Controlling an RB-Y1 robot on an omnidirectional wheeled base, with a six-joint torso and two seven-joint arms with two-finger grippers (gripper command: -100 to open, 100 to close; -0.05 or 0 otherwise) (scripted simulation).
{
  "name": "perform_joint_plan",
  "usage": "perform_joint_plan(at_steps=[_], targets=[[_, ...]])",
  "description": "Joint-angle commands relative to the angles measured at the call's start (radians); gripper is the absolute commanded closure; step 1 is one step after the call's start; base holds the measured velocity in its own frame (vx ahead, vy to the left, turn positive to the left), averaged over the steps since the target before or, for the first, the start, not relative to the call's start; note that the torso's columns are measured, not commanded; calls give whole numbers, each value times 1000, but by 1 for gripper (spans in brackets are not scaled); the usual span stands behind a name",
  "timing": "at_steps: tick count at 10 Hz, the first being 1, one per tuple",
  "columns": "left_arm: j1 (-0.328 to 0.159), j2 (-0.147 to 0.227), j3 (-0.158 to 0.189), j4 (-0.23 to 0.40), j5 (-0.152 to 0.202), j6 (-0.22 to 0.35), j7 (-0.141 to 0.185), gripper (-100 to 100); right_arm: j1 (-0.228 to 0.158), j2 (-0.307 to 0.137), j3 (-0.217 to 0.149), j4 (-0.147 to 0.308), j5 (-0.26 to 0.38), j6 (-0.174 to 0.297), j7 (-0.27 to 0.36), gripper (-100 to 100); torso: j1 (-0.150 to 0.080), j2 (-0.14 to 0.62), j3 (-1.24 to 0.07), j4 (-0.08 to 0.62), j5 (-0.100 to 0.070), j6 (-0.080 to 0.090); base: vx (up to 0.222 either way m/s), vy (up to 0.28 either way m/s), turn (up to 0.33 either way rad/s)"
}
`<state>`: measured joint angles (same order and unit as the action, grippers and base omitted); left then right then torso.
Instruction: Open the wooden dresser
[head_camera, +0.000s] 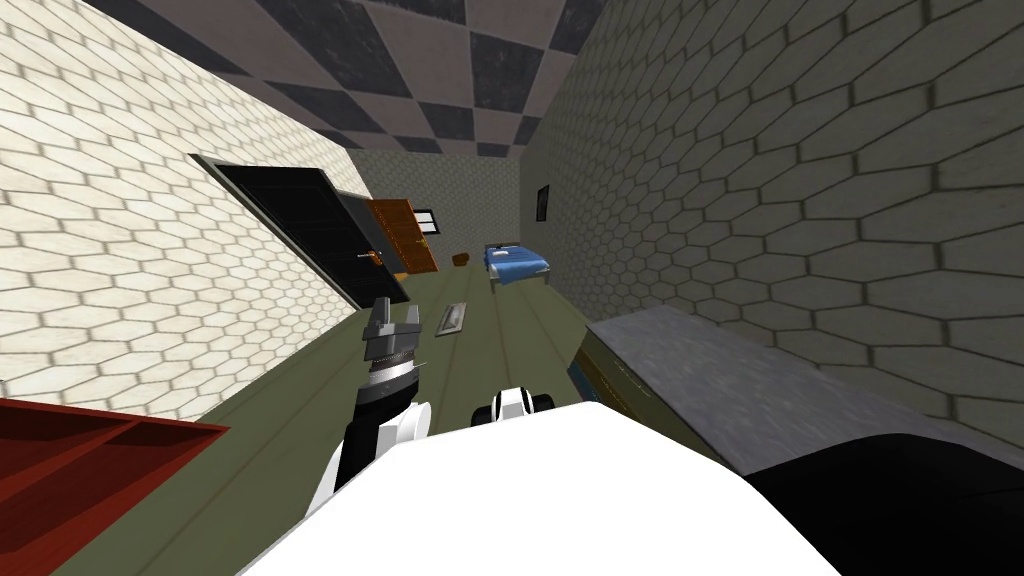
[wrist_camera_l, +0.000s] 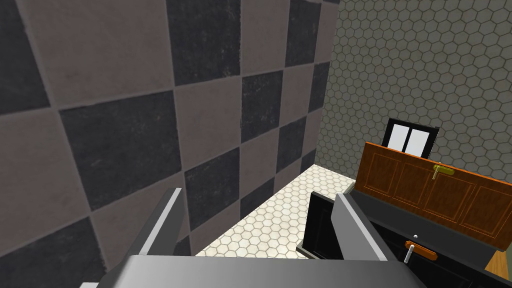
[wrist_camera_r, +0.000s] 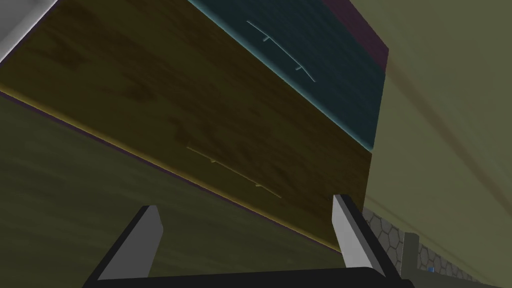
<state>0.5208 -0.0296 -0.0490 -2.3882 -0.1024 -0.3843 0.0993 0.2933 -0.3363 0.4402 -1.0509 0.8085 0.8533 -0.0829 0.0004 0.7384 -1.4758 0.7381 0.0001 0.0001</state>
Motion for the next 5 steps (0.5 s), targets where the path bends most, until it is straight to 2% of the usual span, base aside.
perform_joint_plan(at_steps=[1,2,3,4,5], targets=[[0,0,0,0,0,0,0,0,-17,-10,18,63,24,74,14,-100,0,-2,-1,-1,0,0,87,22,30],[0,0,0,0,0,0,0,0,-28,-15,34,94,49,108,20,-100,0,-2,-1,-1,0,0,101,24,45],[0,0,0,0,0,0,0,0,-28,-15,34,118,49,128,20,-100,0,-2,-1,-1,0,0,84,28,21],[0,0,0,0,0,0,0,0,-40,-20,50,164,73,160,26,-100,0,0,0,0,0,0,92,27,29],[0,0,0,0,0,0,0,0,-40,-20,50,170,73,178,26,-100,0,0,0,0,0,0,75,29,19]])
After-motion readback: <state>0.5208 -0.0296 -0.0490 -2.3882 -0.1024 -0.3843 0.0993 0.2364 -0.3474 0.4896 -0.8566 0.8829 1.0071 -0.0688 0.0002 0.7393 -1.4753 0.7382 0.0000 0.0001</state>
